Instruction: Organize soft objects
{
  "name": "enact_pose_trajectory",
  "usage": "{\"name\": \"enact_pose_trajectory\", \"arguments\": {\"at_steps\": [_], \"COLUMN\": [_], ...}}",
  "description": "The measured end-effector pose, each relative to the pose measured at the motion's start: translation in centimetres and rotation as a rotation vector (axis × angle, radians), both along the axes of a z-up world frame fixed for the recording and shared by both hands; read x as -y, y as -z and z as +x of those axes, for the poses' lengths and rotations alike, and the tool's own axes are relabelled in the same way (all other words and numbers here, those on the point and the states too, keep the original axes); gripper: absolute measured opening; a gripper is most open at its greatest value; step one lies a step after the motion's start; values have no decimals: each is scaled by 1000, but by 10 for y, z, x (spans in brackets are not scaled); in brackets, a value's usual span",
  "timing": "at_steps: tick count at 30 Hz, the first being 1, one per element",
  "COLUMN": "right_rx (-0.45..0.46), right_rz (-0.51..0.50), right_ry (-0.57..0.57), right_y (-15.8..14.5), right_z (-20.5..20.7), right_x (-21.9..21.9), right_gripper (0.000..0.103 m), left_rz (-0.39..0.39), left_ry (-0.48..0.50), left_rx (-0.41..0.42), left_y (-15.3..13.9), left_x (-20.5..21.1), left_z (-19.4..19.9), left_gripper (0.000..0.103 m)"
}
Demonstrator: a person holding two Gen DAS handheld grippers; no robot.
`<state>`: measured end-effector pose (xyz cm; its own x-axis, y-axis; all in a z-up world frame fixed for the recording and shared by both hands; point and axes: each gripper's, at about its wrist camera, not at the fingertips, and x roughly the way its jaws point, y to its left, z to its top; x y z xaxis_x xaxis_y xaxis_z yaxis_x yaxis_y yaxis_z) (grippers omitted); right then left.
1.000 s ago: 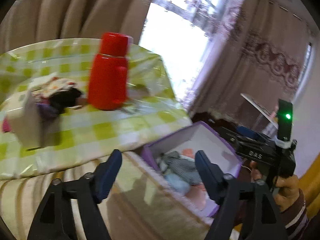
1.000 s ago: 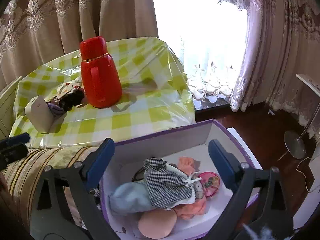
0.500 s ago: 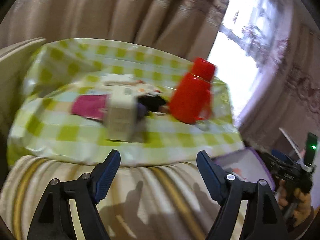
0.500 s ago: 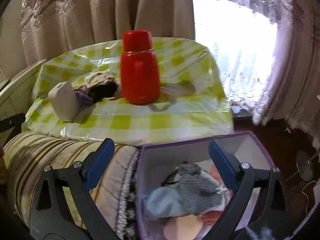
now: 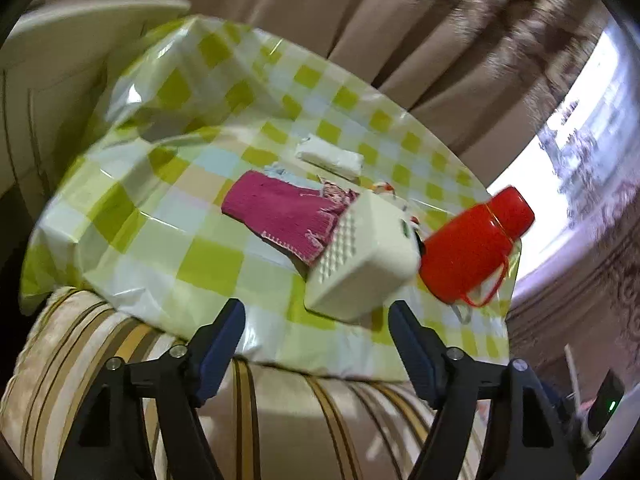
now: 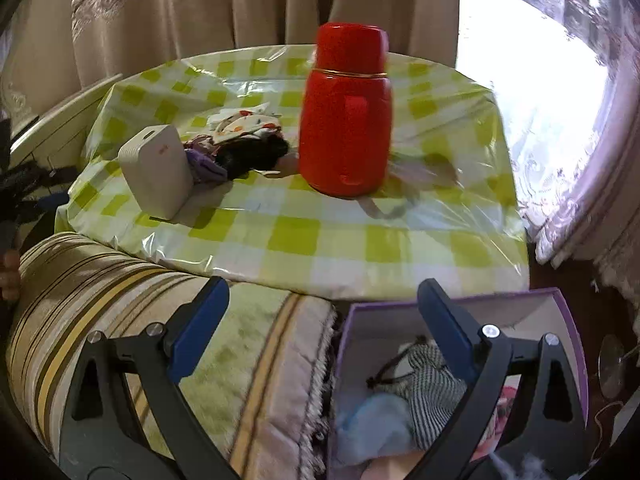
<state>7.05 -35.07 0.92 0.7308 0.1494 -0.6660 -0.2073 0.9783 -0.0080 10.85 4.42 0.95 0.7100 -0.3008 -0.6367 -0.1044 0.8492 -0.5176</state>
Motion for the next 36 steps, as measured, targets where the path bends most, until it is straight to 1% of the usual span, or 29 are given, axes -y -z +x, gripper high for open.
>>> {"name": "enact_pose_trajectory", "arguments": {"at_steps": [2,6,10,13,16,18,21,23,25,26,27,28,29,33,36], "right_rx": [-7,-23,-29,-24,-7,12,30,41,56,66,73,81,90,116,121], "right_rz": [-8,-20,-34,-50,-70,-95,-120,-132,-146,-154,-160,-166,-174,-203,-212], "right_ry": [-17,-42,-57,-64,-81,-91,-111,-122,-136,-145,-150,-155,-162,-197,-223], "right_y": [1,4,6,5,1,-1,-4,-7,-10,-13,-16,-18,-21,-29,-32], "right_z": [6,21,35,43,52,57,68,73,81,86,90,94,98,123,143], "right_x": [-8,-22,-33,-40,-48,-55,-66,-71,-77,-81,-83,-85,-89,-107,-122], "right_gripper": [96,96,96,96,96,96,96,96,96,96,96,96,96,96,96], "left_rz": [-22,-38,-94,-111,-120,-114,-82,-71,-41,-25,-1,16,20,25,32], "left_ry": [-18,-44,-75,-72,-95,-103,-121,-120,-99,-85,-71,-54,-44,-56,-88], "left_rx": [-34,-76,-132,-154,-191,-223,-274,-285,-285,-278,-275,-276,-278,-238,-182], "left_y": [6,17,30,36,43,49,61,67,70,71,71,73,75,73,64], "left_x": [-6,-15,-27,-28,-30,-30,-29,-29,-24,-22,-19,-16,-15,-19,-25], "left_z": [17,51,89,115,136,149,166,172,176,177,178,179,180,174,166], "left_gripper": [70,69,69,69,69,69,69,69,69,62,39,26,16,11,10]}}
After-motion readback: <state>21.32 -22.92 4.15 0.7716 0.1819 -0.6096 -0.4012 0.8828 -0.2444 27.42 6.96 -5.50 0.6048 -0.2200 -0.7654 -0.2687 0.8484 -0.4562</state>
